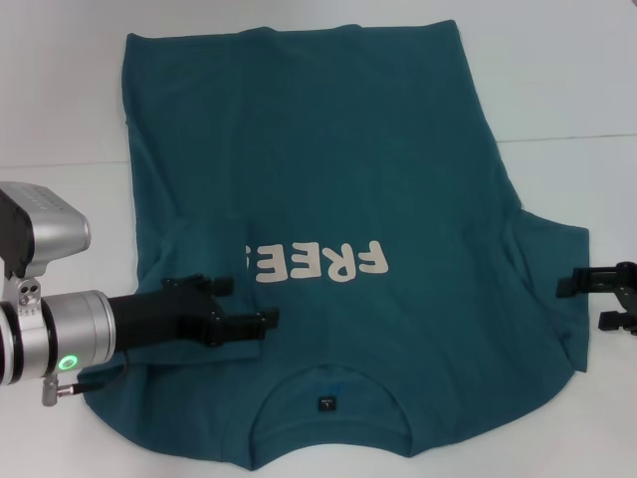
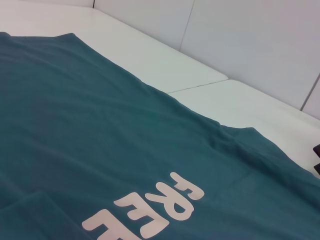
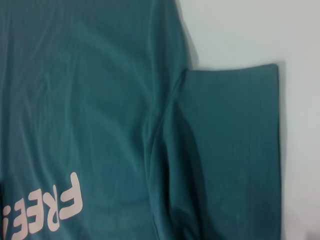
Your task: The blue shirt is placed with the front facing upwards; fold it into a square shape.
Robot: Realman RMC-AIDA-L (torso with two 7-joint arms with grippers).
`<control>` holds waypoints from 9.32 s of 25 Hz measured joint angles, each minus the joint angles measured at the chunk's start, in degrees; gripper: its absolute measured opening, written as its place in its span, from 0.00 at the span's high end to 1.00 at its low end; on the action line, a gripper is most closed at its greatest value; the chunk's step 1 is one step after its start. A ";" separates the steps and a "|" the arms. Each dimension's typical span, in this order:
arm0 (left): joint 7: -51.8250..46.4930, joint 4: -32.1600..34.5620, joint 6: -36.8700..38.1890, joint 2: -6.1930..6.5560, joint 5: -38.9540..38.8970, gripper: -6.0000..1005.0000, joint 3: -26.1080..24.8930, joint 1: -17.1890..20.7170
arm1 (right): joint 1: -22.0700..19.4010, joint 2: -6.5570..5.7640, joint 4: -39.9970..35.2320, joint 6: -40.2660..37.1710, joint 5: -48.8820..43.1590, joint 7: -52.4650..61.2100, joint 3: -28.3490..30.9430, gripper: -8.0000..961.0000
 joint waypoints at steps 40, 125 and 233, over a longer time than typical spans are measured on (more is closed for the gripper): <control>0.53 -0.60 -0.70 -0.09 -0.12 0.08 0.00 -0.29 | -0.85 0.76 3.70 3.05 6.14 -2.24 0.24 0.37; 0.09 -0.40 -0.38 0.17 -0.11 0.08 0.00 -1.61 | 3.47 -4.86 -14.48 -15.24 3.43 1.62 0.80 0.95; 0.86 -0.68 -2.38 0.08 -0.12 0.08 0.00 -1.42 | 13.63 2.79 11.10 20.85 9.38 -2.45 -7.70 0.07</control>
